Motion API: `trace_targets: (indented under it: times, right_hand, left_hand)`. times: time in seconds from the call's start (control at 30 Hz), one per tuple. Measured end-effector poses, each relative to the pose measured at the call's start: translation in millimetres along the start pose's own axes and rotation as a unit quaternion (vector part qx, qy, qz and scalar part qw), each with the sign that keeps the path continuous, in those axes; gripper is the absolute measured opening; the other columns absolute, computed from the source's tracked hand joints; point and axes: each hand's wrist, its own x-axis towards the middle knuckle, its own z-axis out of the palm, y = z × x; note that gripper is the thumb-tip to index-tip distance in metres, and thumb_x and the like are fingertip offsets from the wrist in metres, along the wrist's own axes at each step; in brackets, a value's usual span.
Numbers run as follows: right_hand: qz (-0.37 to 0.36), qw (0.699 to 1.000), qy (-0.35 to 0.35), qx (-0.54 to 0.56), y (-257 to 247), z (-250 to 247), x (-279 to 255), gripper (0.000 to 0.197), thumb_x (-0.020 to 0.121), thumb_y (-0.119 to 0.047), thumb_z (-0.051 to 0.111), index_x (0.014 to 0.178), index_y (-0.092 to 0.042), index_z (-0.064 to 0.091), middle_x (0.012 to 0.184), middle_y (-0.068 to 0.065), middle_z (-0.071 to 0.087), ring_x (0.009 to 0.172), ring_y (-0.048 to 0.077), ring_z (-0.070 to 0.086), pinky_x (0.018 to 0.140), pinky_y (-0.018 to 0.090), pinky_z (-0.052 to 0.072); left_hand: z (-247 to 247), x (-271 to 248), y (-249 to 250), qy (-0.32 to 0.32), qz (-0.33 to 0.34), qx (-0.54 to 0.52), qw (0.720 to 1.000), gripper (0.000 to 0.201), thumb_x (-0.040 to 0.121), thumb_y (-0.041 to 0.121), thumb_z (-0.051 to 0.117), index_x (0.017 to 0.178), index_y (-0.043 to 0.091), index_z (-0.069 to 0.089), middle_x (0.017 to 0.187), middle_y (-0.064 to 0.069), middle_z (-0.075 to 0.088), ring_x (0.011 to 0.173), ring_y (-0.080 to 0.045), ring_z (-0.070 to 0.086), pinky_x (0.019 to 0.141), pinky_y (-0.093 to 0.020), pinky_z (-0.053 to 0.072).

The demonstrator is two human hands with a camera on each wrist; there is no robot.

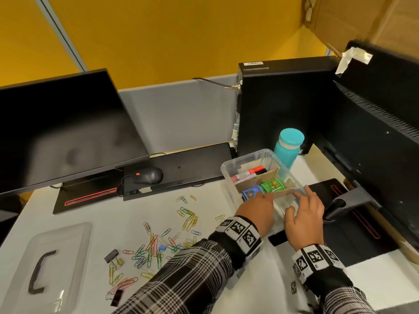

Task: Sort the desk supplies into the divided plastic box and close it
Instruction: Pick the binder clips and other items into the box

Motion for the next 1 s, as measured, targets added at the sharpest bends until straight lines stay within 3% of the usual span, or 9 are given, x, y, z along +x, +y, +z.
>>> trace_targets:
  times: [0.2,0.3,0.37,0.5,0.67,0.73,0.8,0.87,1.0]
  right_hand:
    - [0.012,0.997,-0.018,-0.069,0,-2,0,0.045,0.089,-0.017,0.045,0.134,-0.011,0.044,0.153,0.008,0.025,0.143,0.027,0.015,0.117,0.051,0.013]
    - [0.0,0.996,-0.013,-0.086,-14,-6,-3,0.047,0.09,-0.019,0.043,0.136,-0.013,0.04,0.155,0.007,0.021,0.146,0.025,0.006,0.117,0.054,0.001]
    - [-0.086,0.995,0.006,-0.048,-34,-10,-11,0.042,0.092,-0.024,0.034,0.132,-0.015,0.041,0.153,0.006,0.025,0.146,0.023,0.007,0.117,0.05,-0.001]
    - [-0.283,0.957,-0.053,0.043,-85,8,-36,0.036,0.091,-0.03,0.034,0.122,-0.019,0.051,0.137,0.002,0.047,0.136,0.021,0.032,0.112,0.04,0.026]
    - [-0.392,0.886,-0.247,0.022,-129,84,-76,0.03,0.09,-0.027,0.037,0.112,-0.021,0.057,0.11,-0.004,0.059,0.105,0.013,0.054,0.086,0.027,0.05]
    - [-0.425,0.851,-0.309,-0.004,-144,114,-88,0.028,0.087,-0.018,0.045,0.111,-0.016,0.059,0.109,0.001,0.061,0.099,0.019,0.059,0.076,0.027,0.053]
    - [-0.451,0.818,-0.352,-0.05,-155,142,-99,0.038,0.081,-0.002,0.055,0.118,-0.009,0.058,0.118,0.008,0.058,0.103,0.027,0.058,0.075,0.034,0.053]
    - [-0.482,0.798,-0.352,-0.082,-166,159,-108,0.052,0.072,0.008,0.062,0.121,-0.009,0.058,0.123,0.009,0.058,0.104,0.028,0.059,0.073,0.033,0.053]
    - [-0.46,0.794,-0.373,-0.139,-180,175,-119,0.052,0.08,0.014,0.045,0.129,-0.004,0.049,0.136,0.012,0.045,0.121,0.029,0.045,0.088,0.04,0.046]
  left_hand:
    - [4,-37,-39,0.136,0.109,-0.081,0.981,0.037,0.094,0.02,0.046,0.131,0.021,0.046,0.133,0.001,0.047,0.118,-0.017,0.046,0.094,-0.033,0.045]
    - [10,-69,-89,0.192,0.086,-0.084,0.974,0.034,0.093,0.021,0.046,0.127,0.025,0.048,0.129,0.008,0.046,0.117,-0.008,0.042,0.098,-0.022,0.039]
    - [17,-93,-132,0.202,0.04,-0.071,0.976,0.033,0.092,0.02,0.047,0.124,0.025,0.05,0.126,0.01,0.047,0.116,-0.006,0.042,0.099,-0.022,0.039]
    - [31,-144,-224,0.179,-0.092,-0.029,0.979,0.034,0.089,0.015,0.051,0.122,0.026,0.052,0.125,0.008,0.049,0.113,-0.011,0.046,0.097,-0.03,0.044]
    - [33,-200,-308,0.124,-0.195,-0.017,0.973,0.045,0.086,0.001,0.047,0.127,0.02,0.053,0.13,-0.001,0.048,0.117,-0.022,0.045,0.1,-0.034,0.042]
    - [34,-214,-325,0.088,-0.193,-0.024,0.977,0.047,0.088,-0.001,0.043,0.129,0.021,0.051,0.137,-0.001,0.044,0.12,-0.022,0.046,0.101,-0.031,0.041]
    - [37,-225,-336,0.052,-0.18,-0.014,0.982,0.049,0.09,0.002,0.044,0.133,0.025,0.048,0.145,0.002,0.037,0.125,-0.019,0.044,0.102,-0.03,0.041]
    - [41,-232,-342,0.019,-0.161,0.008,0.987,0.052,0.092,0.007,0.045,0.137,0.03,0.042,0.151,0.007,0.029,0.129,-0.018,0.04,0.1,-0.031,0.041]
    - [44,-235,-348,-0.006,-0.104,0.063,0.993,0.053,0.091,0.006,0.046,0.14,0.026,0.039,0.151,0.003,0.032,0.122,-0.024,0.045,0.093,-0.036,0.046]
